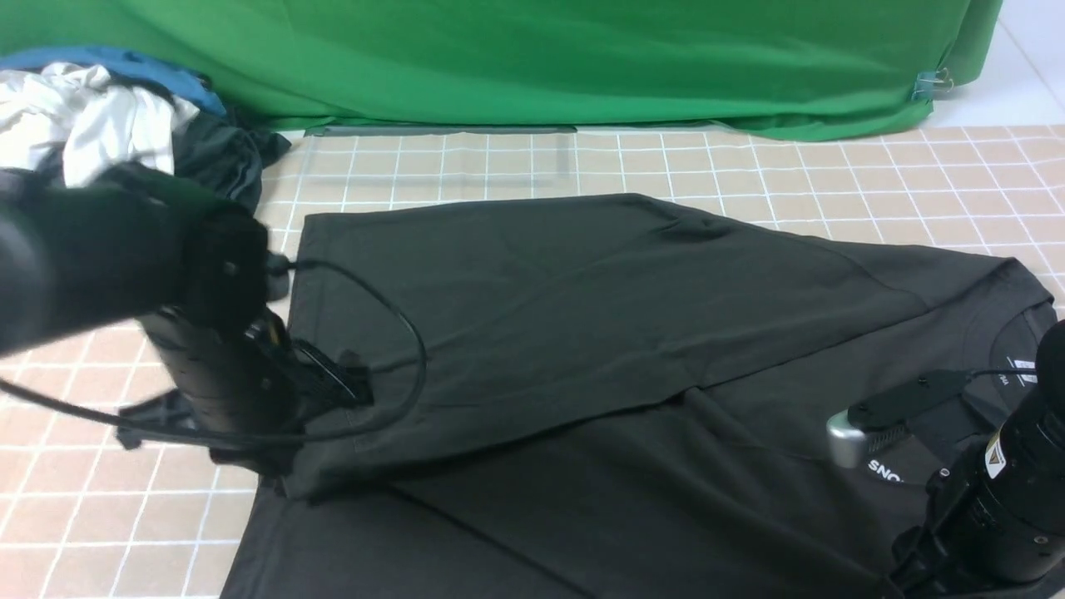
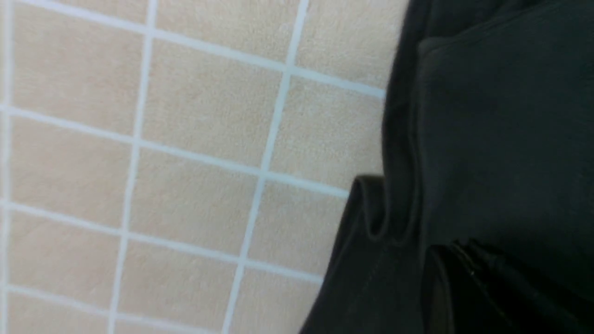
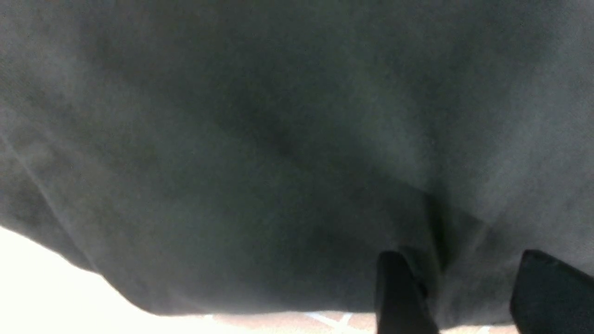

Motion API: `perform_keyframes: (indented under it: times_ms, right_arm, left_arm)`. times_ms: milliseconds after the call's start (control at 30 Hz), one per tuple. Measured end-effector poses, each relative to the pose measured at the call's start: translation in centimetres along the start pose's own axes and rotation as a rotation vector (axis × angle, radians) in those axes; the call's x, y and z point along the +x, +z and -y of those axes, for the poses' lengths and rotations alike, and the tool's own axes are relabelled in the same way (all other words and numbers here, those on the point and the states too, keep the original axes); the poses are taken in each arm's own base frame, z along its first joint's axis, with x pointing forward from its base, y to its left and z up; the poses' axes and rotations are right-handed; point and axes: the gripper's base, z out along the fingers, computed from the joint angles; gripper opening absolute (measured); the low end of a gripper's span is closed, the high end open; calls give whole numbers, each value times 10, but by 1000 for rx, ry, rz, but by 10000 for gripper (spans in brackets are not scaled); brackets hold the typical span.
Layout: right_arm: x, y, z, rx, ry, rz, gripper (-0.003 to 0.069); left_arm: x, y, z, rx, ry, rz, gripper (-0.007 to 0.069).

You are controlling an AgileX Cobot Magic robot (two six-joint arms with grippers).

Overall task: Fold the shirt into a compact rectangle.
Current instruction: 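Grasp the near edge of the shirt at its hem and shoulder corners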

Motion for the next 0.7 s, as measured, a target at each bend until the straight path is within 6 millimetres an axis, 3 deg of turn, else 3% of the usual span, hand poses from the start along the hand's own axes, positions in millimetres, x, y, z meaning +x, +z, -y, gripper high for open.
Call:
perform_keyframes:
  times_ms: [67,200,400,567,633,700]
  right_arm:
    - [0,0,0,0,0,0,372]
    - [0,0,0,0,0,3,372]
    - [-4,0,0,3,0,39,372]
    - [-6,0,0,5,0,64,374]
    - [-6,0,0,5,0,68,374]
    - [-6,0,0,5,-1,69,374]
  left_arm:
    - [10,-19,-9,-7,-11,-7,13]
    - [35,-33,-26,-33,-22,-53,13]
    - [82,-5,-43,-40,-30,-201,42]
    - [94,14,-48,-33,-25,-205,174]
    - [94,19,-47,-9,-26,-171,305]
    - [94,22,-46,6,-26,-151,386]
